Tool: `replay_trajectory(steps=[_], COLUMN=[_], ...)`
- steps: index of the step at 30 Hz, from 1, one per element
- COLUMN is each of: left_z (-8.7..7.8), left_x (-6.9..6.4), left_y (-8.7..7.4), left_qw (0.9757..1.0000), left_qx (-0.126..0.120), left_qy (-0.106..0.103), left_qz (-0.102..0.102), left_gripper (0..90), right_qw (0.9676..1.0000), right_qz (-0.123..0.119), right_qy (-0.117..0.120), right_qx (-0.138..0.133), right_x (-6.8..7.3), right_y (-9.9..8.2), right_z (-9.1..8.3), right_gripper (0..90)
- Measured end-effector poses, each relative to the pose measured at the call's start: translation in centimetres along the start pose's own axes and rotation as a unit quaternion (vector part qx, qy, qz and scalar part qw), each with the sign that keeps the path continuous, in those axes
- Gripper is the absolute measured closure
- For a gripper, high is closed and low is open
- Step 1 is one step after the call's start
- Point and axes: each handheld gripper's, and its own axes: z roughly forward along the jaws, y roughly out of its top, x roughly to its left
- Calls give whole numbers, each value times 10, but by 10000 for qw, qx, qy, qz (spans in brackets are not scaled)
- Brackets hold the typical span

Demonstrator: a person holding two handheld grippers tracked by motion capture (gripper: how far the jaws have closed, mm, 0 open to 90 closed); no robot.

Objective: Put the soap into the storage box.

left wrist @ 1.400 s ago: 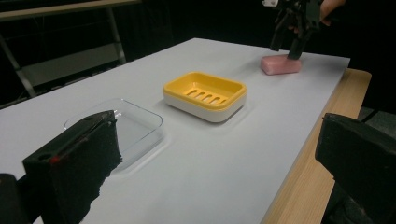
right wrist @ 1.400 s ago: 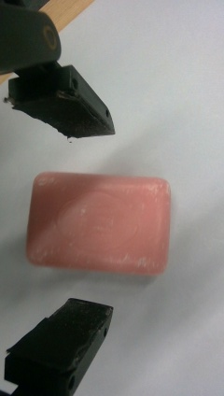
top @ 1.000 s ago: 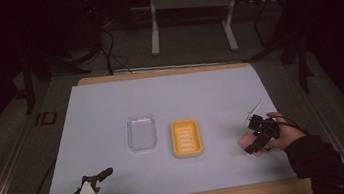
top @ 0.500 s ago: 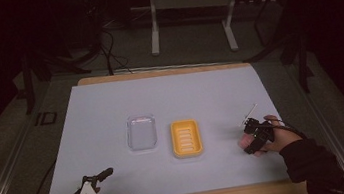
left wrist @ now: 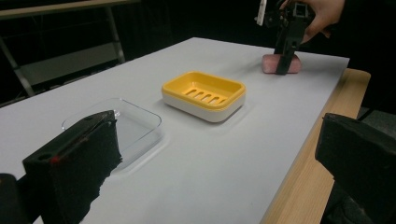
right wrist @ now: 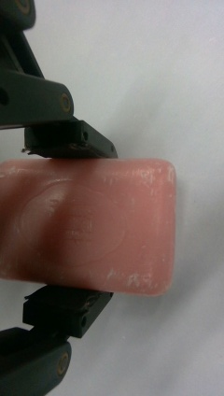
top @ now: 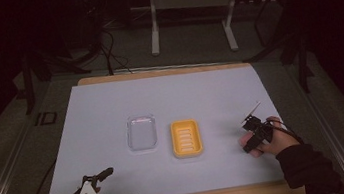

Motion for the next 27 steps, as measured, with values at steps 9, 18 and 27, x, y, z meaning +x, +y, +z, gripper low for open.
replay_trajectory(steps=[9, 18, 27], left_z=[1, 4, 8], left_x=[0, 1, 1], left_y=[1, 2, 3], left_qw=[10000, 9999, 9999], left_qx=[-34, -74, -45], left_qy=[-42, -87, -140], left_qz=[2, 1, 17], left_gripper=[3, 3, 3], right_qw=[9963, 9924, 9930], right_qz=[845, 1214, 1141], right_qy=[-137, -123, -219], right_qx=[-88, -180, -203], right_x=[6, 17, 34], right_y=[9, 25, 47], right_z=[-23, -40, -57], right_gripper=[375, 375, 375])
